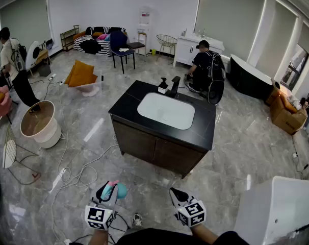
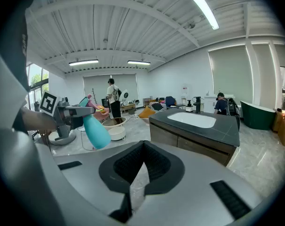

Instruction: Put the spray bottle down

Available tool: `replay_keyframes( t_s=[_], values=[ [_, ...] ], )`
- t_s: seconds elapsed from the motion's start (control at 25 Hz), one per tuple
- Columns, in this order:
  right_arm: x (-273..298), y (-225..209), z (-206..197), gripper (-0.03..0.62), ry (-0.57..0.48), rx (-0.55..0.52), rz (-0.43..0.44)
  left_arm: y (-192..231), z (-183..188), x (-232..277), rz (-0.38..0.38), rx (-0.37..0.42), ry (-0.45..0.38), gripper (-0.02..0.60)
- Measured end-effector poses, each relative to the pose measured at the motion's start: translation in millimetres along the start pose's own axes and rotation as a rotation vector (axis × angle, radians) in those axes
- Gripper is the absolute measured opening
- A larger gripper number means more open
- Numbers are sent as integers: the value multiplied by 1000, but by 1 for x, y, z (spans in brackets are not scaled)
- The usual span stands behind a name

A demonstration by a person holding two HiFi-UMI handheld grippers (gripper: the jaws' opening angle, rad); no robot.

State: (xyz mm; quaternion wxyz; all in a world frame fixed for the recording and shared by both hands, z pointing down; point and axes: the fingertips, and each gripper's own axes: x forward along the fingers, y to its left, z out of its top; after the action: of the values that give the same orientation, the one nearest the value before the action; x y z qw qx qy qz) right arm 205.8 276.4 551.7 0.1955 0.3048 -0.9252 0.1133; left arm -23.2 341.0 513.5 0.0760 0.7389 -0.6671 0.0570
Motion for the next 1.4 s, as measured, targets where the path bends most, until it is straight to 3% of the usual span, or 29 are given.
replay_keyframes(
  t_s=[0.12,0.32,0.68,1.08,1.4],
  values=[
    [-4,1,4,-2,-5,-13,9,-8,0,2,-13,10,-5,123],
    [5,0,18,0,-101,38,5,-11,5,8,-49,10,-10,123],
    [42,2,39,37,-165,85,-69,33,17,21,-106,59,-10,123],
    [103,-20,60,37,-140,107,-69,84,18,69,-79,44,3,124],
    [169,-77,103,37,-139,77,-18,115,32,144,-15,27,11,124]
  ],
)
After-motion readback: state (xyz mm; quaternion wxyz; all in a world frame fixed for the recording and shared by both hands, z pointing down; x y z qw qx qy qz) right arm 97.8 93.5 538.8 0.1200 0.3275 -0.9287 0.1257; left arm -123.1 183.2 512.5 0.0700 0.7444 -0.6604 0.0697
